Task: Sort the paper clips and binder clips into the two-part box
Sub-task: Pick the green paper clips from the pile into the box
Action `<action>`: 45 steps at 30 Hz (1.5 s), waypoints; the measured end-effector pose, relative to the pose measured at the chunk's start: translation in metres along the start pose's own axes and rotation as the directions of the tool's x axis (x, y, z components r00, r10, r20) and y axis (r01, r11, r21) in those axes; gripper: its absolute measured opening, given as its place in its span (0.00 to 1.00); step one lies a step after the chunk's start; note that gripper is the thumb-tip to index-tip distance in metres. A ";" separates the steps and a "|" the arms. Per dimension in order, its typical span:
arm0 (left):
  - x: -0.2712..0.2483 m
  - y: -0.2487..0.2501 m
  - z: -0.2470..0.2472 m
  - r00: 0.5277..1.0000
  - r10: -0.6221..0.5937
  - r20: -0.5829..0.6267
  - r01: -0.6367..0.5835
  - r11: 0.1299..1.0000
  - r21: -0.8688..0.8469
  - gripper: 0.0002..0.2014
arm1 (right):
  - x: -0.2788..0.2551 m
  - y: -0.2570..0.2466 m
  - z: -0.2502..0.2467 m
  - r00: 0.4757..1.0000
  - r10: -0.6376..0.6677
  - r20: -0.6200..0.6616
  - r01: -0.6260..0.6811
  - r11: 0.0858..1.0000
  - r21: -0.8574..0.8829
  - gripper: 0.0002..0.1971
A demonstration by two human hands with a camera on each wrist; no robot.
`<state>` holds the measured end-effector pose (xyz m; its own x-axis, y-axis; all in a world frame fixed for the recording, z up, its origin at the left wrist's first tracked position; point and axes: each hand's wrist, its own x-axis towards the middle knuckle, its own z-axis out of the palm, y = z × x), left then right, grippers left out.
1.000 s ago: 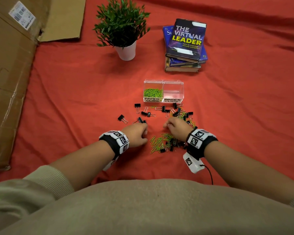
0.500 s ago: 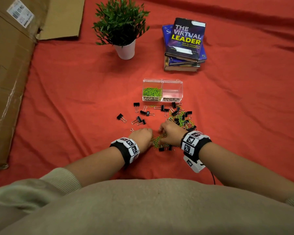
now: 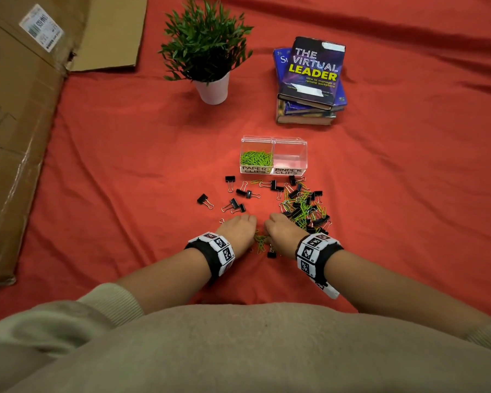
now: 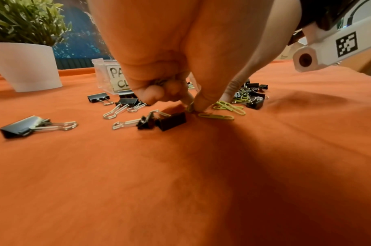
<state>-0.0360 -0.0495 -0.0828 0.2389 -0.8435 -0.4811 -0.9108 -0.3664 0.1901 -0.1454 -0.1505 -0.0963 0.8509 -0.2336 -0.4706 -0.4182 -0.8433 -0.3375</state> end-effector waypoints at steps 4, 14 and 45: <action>0.002 -0.003 -0.001 0.999 -0.037 -0.037 0.034 0.997 -0.066 0.14 | 0.002 0.000 -0.011 0.999 0.025 0.035 -0.028 0.997 0.078 0.12; 0.007 -0.005 0.006 0.999 -0.012 0.032 0.009 0.996 0.088 0.14 | 0.042 0.013 -0.119 0.967 0.251 0.045 -0.211 0.688 0.694 0.12; 0.120 -0.037 -0.123 0.988 -0.030 -0.150 0.005 0.986 -0.168 0.12 | 0.005 0.008 -0.027 0.997 0.041 0.070 -0.044 0.998 0.044 0.18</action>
<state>0.0673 -0.1850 -0.0424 0.3141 -0.8812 -0.3533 -0.8399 -0.4314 0.3293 -0.1361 -0.1716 -0.0791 0.8085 -0.2334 -0.5402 -0.4691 -0.8100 -0.3520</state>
